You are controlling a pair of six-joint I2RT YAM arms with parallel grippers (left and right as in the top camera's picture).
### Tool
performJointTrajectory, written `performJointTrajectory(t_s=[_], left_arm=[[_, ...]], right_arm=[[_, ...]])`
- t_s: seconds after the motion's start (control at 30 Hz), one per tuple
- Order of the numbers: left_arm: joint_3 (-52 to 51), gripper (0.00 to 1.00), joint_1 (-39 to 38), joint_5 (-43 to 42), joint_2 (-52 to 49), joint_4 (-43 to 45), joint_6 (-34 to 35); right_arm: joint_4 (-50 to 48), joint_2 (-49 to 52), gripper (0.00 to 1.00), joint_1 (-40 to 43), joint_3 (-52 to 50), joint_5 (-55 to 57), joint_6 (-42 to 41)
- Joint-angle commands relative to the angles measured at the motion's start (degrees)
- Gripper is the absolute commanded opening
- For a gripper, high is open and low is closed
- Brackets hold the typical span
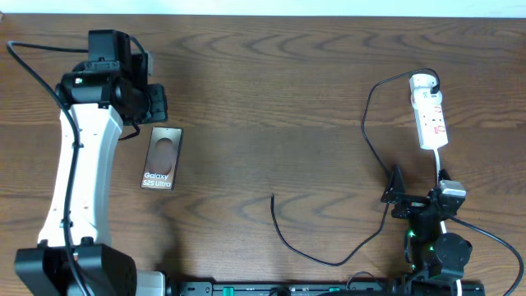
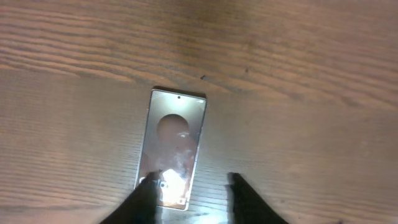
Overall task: Plug charger to phone and switch on socket
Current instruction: 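Raise the left arm and lower the left gripper over the phone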
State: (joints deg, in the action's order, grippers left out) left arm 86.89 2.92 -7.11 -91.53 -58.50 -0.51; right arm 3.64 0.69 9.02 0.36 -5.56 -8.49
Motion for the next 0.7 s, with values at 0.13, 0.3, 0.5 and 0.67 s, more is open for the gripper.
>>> performJointTrajectory(t_s=[0.13,0.3,0.5,0.67], left_arm=[[-0.4,0.98,0.3,1.4,-1.7,-1.2,-0.3],[-0.7,0.98,0.3,5.2,-3.3,-1.9,-2.8],[-1.6,0.98,0.3,5.2,-7.9,-2.8,-4.5],[-1.6,0.98,0.3,5.2,-13.2,-3.0,-4.9]], right_arm=[[0.3,-0.3,0.99,-0.5,0.0,0.0,0.4],[0.3,-0.3,0.99,-0.5,0.0,0.0,0.4],[0.3,-0.3,0.99,-0.5,0.0,0.0,0.4],[0.3,-0.3,0.99,-0.5,0.0,0.0,0.4]])
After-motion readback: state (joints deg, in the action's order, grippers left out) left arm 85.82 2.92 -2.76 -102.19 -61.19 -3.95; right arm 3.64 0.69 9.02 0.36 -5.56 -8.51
